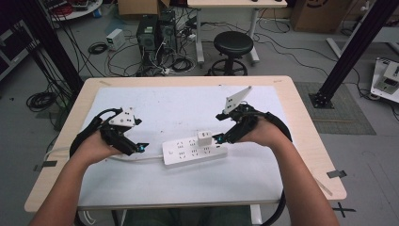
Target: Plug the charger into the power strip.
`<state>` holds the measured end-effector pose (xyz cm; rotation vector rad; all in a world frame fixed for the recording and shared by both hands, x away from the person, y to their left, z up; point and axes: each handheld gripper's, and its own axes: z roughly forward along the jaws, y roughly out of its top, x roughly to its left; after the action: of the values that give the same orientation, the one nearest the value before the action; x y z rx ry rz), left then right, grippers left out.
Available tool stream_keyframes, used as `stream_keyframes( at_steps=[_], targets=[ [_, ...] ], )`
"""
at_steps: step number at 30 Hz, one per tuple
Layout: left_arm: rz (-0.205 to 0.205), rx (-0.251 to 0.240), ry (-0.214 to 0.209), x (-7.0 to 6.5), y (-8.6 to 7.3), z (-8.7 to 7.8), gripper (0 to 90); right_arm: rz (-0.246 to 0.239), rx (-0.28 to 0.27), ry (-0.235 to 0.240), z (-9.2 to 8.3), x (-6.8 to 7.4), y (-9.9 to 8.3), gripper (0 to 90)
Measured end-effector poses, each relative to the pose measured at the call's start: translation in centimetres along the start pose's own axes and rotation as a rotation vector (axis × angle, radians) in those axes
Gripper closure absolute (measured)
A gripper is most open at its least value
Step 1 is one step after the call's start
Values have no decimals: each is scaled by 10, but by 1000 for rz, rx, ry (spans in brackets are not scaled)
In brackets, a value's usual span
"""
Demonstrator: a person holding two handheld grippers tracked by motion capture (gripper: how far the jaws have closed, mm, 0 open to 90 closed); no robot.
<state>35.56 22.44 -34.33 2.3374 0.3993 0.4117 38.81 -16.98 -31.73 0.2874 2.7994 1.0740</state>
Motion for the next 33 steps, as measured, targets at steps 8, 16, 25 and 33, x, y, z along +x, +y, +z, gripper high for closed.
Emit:
stream_keyframes(
  at_steps=[8, 16, 25, 33],
  targets=[
    [-10, -116, -61, 4, 2, 0, 132, 100, -145, -73, -21, 2, -32, 213],
    [-30, -132, -27, 9, 0, -6, 132, 125, -193, -96, -30, -5, -40, 213],
    [-30, -94, -22, 8, 0, 0, 132, 124, -185, -103, -30, -5, -41, 213],
    [-32, -89, -15, 8, 0, 0, 132, 121, -180, -99, -29, -6, -41, 213]
  ],
)
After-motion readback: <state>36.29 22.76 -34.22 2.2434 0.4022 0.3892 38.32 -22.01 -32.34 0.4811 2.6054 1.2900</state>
